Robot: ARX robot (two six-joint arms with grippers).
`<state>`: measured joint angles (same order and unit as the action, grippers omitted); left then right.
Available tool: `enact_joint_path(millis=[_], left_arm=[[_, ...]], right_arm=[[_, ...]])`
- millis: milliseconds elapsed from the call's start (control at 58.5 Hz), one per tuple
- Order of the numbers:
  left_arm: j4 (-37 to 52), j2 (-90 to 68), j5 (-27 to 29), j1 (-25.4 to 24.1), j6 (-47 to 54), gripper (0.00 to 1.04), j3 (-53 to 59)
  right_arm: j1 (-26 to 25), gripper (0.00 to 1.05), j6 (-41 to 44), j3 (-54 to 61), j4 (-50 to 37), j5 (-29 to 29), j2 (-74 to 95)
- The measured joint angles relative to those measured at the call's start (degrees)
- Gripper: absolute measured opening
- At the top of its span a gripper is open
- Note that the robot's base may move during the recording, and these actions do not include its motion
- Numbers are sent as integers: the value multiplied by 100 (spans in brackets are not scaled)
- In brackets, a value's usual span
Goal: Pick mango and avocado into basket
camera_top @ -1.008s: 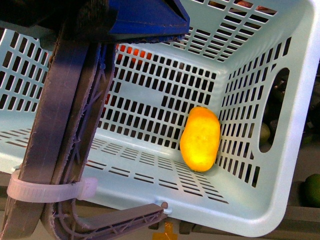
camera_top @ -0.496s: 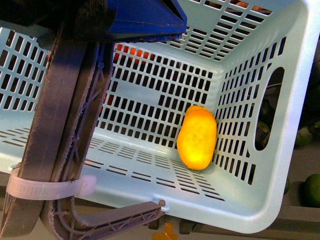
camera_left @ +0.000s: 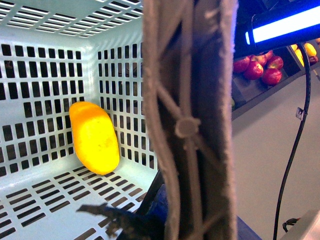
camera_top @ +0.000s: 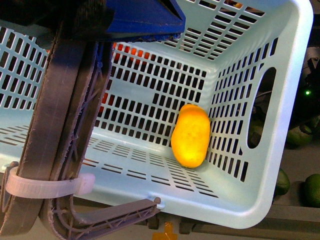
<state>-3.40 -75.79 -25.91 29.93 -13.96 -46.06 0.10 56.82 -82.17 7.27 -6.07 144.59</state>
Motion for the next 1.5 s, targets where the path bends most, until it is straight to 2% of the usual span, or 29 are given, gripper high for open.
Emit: enact_joint_path(millis=[649, 752, 854, 1111, 1299, 1504], left_arm=[[0, 2, -7, 2, -2, 4, 0], [0, 2, -4, 2, 0, 4, 0], [0, 2, -2, 2, 0, 4, 0], [0, 2, -9, 2, -2, 4, 0], [0, 2, -13, 2, 0, 4, 0], [0, 0, -7, 2, 0, 4, 0]], right_arm=[[66, 96, -55, 127, -627, -120, 299], [85, 85, -136, 149, -693, -144, 299], [94, 80, -221, 155, -691, -166, 299], [92, 80, -411, 273, -737, -142, 203], [-17, 80, -890, 605, -953, -219, -201], [-472, 80, -1425, 1517, -1827, -256, -1679]])
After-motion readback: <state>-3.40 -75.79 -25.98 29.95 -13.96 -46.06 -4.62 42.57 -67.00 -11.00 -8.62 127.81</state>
